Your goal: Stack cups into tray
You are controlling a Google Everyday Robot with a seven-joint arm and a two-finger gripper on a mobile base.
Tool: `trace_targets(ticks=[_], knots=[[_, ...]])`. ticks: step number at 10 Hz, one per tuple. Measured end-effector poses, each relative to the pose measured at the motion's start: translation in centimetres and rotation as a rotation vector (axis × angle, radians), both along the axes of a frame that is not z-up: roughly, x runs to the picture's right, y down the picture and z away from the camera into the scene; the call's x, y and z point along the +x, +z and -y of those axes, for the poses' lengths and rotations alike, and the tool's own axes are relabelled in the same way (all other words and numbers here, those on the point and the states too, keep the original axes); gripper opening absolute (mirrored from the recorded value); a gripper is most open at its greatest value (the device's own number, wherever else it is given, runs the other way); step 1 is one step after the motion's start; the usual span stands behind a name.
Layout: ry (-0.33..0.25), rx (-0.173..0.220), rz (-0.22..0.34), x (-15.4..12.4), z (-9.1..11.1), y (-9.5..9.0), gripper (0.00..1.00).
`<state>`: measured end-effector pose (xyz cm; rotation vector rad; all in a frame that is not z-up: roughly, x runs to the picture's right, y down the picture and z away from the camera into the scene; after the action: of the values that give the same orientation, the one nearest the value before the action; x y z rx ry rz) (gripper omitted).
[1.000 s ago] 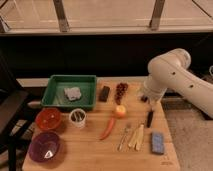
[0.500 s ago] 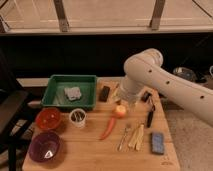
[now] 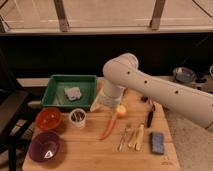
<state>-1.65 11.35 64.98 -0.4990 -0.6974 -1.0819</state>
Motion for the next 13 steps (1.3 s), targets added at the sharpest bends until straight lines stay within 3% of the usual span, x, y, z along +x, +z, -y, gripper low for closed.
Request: trace_targets(ticks=[1,4,5,9,13], knots=[[0.019,-0.011,0.003,-1.1,-0.2,0.3,0.66],[0.208,-0.055,-0.052,-4.3,-0.9,1.9,0.66],[0.232,-0.062,-0.061,-4.6,-1.0,2.0,0.66],[0.231,-0.063,-0.075,-4.6,-1.0,2.3,0.66],[0.221,-0.050,-0.087,-7.1,-1.7,5.5,0.66]])
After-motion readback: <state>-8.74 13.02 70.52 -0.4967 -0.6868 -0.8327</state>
